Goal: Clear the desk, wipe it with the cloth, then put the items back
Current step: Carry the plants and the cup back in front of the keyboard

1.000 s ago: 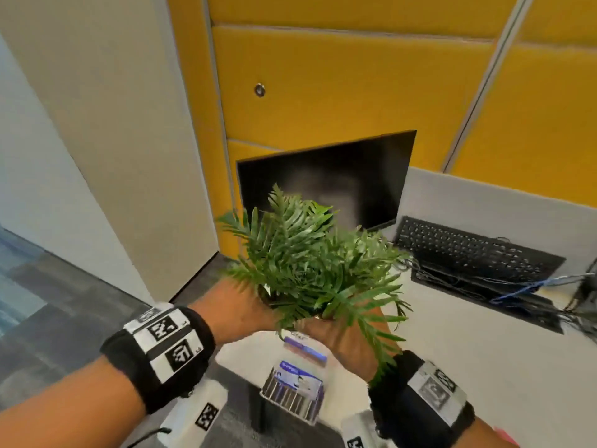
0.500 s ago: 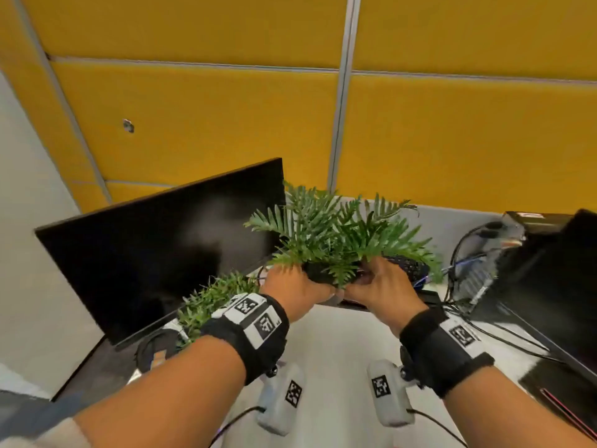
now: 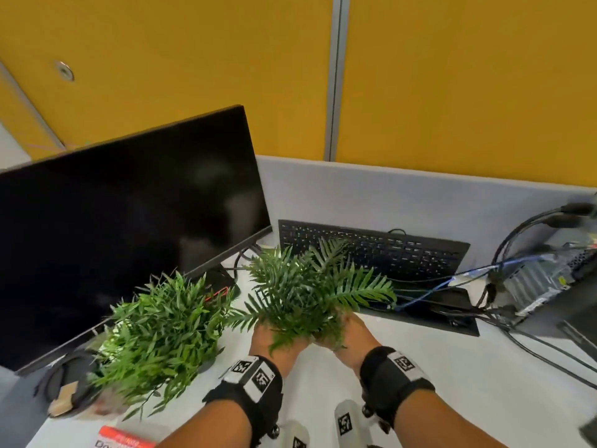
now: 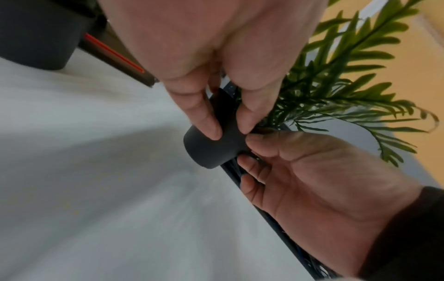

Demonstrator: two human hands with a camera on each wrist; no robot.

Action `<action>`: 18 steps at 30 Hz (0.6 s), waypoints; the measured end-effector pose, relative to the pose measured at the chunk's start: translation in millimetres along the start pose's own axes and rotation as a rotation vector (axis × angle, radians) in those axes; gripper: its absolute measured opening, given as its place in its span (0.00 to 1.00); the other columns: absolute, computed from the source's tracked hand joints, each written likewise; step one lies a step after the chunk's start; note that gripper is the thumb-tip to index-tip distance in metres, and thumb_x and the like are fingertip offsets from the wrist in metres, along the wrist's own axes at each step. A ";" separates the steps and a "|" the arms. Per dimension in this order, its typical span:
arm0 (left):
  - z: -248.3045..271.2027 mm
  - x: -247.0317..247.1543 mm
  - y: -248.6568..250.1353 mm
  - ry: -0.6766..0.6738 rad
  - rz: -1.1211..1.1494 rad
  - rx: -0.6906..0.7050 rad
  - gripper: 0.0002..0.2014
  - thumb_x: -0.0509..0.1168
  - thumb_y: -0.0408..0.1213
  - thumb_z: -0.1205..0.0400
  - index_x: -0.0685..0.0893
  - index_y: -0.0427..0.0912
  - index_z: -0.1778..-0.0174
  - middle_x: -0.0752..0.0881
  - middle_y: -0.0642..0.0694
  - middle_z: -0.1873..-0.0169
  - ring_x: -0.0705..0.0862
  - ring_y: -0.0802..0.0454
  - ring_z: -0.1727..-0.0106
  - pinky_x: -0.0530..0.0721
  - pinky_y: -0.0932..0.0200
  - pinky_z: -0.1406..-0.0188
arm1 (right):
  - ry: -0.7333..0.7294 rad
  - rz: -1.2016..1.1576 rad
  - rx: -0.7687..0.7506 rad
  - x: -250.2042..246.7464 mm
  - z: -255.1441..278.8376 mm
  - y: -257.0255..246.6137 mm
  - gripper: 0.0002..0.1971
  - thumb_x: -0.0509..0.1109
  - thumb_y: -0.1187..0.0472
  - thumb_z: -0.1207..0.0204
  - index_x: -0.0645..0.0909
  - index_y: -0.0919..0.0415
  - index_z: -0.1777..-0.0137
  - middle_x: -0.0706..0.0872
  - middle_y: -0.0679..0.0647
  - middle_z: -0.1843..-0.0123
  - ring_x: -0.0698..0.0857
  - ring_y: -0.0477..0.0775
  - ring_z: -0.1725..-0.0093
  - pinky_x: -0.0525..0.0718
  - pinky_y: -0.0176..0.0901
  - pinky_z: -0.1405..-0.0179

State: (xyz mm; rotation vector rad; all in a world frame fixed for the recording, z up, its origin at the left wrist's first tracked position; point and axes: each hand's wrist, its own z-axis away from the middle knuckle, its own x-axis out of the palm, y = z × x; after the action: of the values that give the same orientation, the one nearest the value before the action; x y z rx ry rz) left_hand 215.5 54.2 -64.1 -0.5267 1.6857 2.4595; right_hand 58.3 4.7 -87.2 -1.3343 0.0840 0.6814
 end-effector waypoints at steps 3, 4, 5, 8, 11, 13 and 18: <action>-26.0 8.0 -12.3 -0.018 -0.086 0.009 0.17 0.75 0.31 0.25 0.84 0.38 0.41 0.89 0.47 0.45 0.86 0.49 0.44 0.85 0.65 0.44 | -0.051 0.032 0.026 8.3 -21.8 9.6 0.28 0.81 0.62 0.32 0.77 0.56 0.33 0.87 0.49 0.42 0.86 0.50 0.43 0.86 0.43 0.41; -28.5 9.7 -12.6 -0.023 -0.035 -0.007 0.12 0.76 0.31 0.27 0.87 0.42 0.48 0.90 0.52 0.54 0.87 0.52 0.52 0.85 0.73 0.56 | -0.067 0.044 0.031 9.3 -26.0 12.0 0.28 0.81 0.61 0.32 0.76 0.55 0.32 0.87 0.50 0.41 0.86 0.50 0.42 0.86 0.46 0.39; -31.4 10.8 -13.1 -0.017 -0.089 0.002 0.10 0.76 0.32 0.27 0.87 0.44 0.51 0.89 0.56 0.58 0.86 0.57 0.57 0.81 0.79 0.63 | -0.080 0.049 0.038 10.6 -30.9 16.3 0.28 0.80 0.61 0.31 0.77 0.54 0.32 0.86 0.51 0.40 0.86 0.50 0.42 0.86 0.48 0.38; -42.2 16.3 -24.1 0.014 -0.016 -0.036 0.14 0.74 0.33 0.25 0.86 0.39 0.44 0.88 0.52 0.51 0.86 0.52 0.50 0.76 0.84 0.61 | -0.133 0.167 0.016 13.0 -37.9 13.6 0.16 0.75 0.56 0.25 0.83 0.55 0.37 0.83 0.54 0.34 0.82 0.54 0.38 0.82 0.52 0.34; -43.1 11.2 -18.5 -0.019 -0.151 -0.018 0.21 0.69 0.33 0.22 0.78 0.31 0.33 0.81 0.39 0.38 0.81 0.40 0.39 0.77 0.67 0.44 | -0.154 0.230 -0.019 13.5 -41.3 13.2 0.17 0.72 0.54 0.22 0.82 0.55 0.34 0.79 0.56 0.28 0.78 0.56 0.32 0.77 0.54 0.29; -43.4 8.5 -14.5 -0.023 -0.233 0.075 0.18 0.67 0.31 0.24 0.79 0.29 0.39 0.82 0.36 0.41 0.81 0.37 0.43 0.83 0.62 0.48 | -0.110 0.205 0.016 12.3 -42.8 15.1 0.23 0.73 0.56 0.23 0.76 0.57 0.28 0.80 0.57 0.29 0.79 0.58 0.31 0.77 0.54 0.28; -46.7 11.1 -21.7 0.068 -0.147 -0.066 0.23 0.74 0.38 0.24 0.81 0.36 0.34 0.85 0.41 0.38 0.83 0.42 0.36 0.81 0.53 0.33 | -0.062 0.109 0.059 17.2 -44.0 13.1 0.31 0.77 0.54 0.28 0.71 0.53 0.26 0.86 0.54 0.37 0.85 0.54 0.40 0.84 0.56 0.36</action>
State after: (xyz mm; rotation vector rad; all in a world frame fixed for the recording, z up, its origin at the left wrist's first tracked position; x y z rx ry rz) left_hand 221.5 18.2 -102.2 -0.7219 1.5331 2.4246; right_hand 79.7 -27.5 -117.5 -1.2580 0.1266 0.8060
